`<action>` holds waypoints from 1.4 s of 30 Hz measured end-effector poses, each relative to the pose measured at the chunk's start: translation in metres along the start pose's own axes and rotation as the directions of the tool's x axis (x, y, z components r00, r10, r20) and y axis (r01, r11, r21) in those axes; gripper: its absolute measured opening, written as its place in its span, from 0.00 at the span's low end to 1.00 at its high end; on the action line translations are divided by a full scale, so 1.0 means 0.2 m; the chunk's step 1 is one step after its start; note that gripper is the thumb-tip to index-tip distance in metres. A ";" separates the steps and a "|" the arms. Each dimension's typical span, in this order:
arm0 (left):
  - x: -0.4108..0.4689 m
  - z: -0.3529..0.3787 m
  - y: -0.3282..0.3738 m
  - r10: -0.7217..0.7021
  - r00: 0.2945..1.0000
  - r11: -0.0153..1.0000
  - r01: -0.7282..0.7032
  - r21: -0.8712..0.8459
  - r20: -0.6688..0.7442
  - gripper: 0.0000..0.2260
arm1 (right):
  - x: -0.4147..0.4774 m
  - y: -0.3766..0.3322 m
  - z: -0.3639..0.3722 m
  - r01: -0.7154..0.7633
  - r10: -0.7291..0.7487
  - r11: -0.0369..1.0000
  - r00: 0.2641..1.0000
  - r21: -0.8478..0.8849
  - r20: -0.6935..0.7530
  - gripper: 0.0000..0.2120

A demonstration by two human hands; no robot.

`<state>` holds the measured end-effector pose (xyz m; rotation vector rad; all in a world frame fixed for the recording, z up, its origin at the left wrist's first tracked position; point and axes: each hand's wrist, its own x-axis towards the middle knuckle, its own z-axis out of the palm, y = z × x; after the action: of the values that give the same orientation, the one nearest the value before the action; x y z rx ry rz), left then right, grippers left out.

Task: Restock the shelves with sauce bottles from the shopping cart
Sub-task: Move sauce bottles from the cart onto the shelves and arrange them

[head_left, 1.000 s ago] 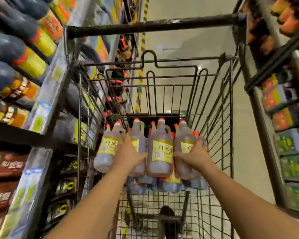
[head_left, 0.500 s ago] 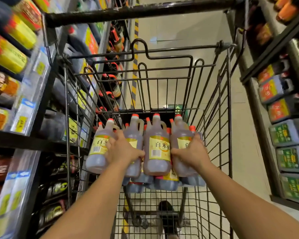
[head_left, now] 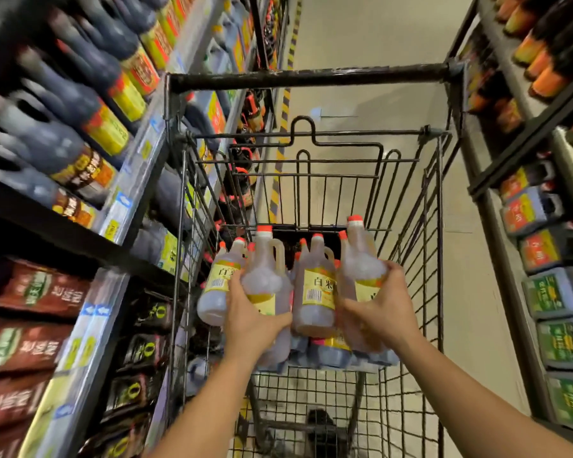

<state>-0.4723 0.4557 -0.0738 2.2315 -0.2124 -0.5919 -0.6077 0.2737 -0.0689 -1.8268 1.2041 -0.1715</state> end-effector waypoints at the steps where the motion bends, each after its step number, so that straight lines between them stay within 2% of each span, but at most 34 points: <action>1: -0.03 -0.03 0.02 0.002 1.000 1.000 -0.002 -0.028 -0.006 0.52 | -0.03 -0.04 -0.02 0.028 -0.028 1.000 1.000 -0.002 0.003 0.51; 5: -0.18 -0.20 0.11 0.052 0.995 0.996 -0.057 -0.069 -0.081 0.51 | -0.19 -0.21 -0.09 0.141 -0.141 0.990 0.990 0.002 0.017 0.52; 10: -0.43 -0.49 0.23 0.190 0.959 0.973 -0.212 -0.092 -0.208 0.46 | -0.46 -0.45 -0.15 0.299 -0.298 0.954 0.954 0.003 -0.032 0.52; 13: -0.61 -0.69 0.27 0.275 0.922 0.944 -0.313 -0.107 -0.273 0.46 | -0.66 -0.60 -0.18 0.372 -0.371 0.928 0.927 0.017 -0.052 0.51; 17: -0.88 -0.95 0.30 0.340 0.870 0.900 -0.411 -0.146 -0.355 0.46 | -0.97 -0.78 -0.21 0.499 -0.495 0.866 0.865 0.039 -0.086 0.50; 20: -1.11 -1.13 0.29 0.387 0.809 0.874 -0.475 -0.105 -0.442 0.45 | -1.19 -0.90 -0.20 0.607 -0.600 0.789 0.795 0.098 -0.093 0.50; 26: -1.58 -1.44 0.21 0.435 0.704 0.832 -0.553 -0.048 -0.562 0.43 | -1.66 -1.09 -0.15 0.716 -0.724 0.667 0.688 0.208 -0.047 0.53; 36: -2.14 -1.81 -0.18 0.376 0.575 0.836 -0.549 -0.002 -0.727 0.43 | -2.33 -1.22 0.06 0.819 -0.884 0.464 0.449 0.337 0.127 0.53; 42: -2.35 -1.98 -0.43 0.214 0.551 0.904 -0.424 -0.050 -0.807 0.45 | -2.56 -1.25 0.31 0.819 -0.905 0.419 0.339 0.392 0.258 0.50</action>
<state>-0.6978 0.9351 0.2500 1.9258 -0.0752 0.5824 -0.6716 0.7414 0.2562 -2.0009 -0.2501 -0.4350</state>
